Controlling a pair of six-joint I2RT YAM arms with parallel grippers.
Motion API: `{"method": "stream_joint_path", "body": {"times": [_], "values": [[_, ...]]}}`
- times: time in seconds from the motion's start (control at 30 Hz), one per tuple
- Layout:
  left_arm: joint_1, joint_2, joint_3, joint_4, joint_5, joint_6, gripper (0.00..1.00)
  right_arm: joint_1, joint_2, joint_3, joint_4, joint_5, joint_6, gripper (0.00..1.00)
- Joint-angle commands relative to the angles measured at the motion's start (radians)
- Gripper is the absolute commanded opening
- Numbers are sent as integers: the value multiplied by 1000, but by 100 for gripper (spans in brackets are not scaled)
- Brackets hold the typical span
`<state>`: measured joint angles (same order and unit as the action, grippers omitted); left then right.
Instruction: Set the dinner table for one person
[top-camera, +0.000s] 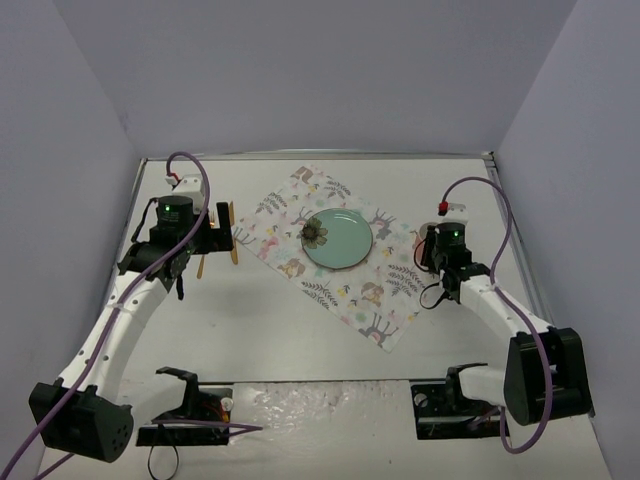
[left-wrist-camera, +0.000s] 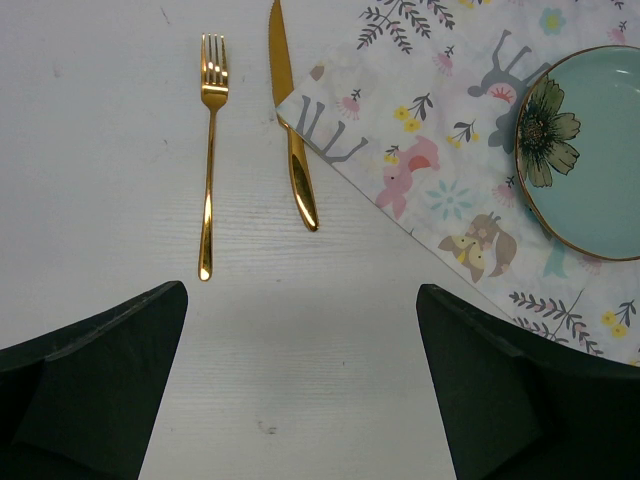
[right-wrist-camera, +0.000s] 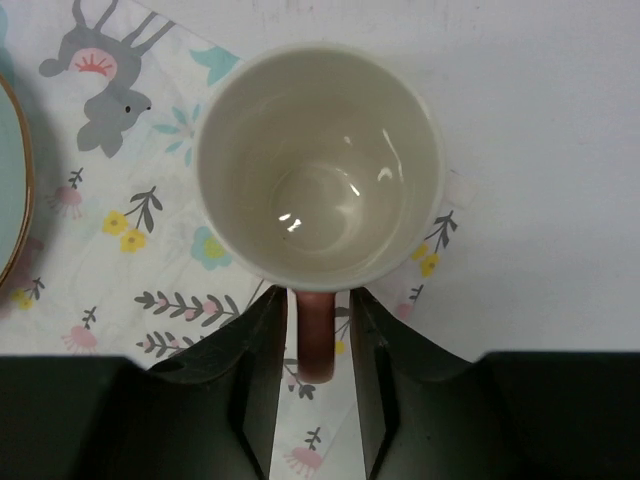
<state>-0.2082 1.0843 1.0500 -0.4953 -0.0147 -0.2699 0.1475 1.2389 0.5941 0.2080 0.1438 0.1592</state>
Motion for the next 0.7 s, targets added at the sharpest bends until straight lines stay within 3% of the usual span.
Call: {"method": "stream_joint_path", "body": {"times": [0.0,0.2,0.4,0.43,0.53,0.67], "values": [[-8,-30,13,53,2,-1,97,7,-59,28,38,84,31,40],[-8,-26,12,55,-2,-2,97,7,-130,34,-3,118,52,64],[-8,-4,10,55,-5,-10,97,7,-215,130,-105,105,63,75],[-8,0,9,56,-8,-13,97,7,-221,159,-124,89,65,83],[-7,30,10,55,-24,-22,97,7,-239,225,-152,34,56,93],[-5,89,25,37,-62,-63,97,7,-251,289,-177,-45,55,100]]}}
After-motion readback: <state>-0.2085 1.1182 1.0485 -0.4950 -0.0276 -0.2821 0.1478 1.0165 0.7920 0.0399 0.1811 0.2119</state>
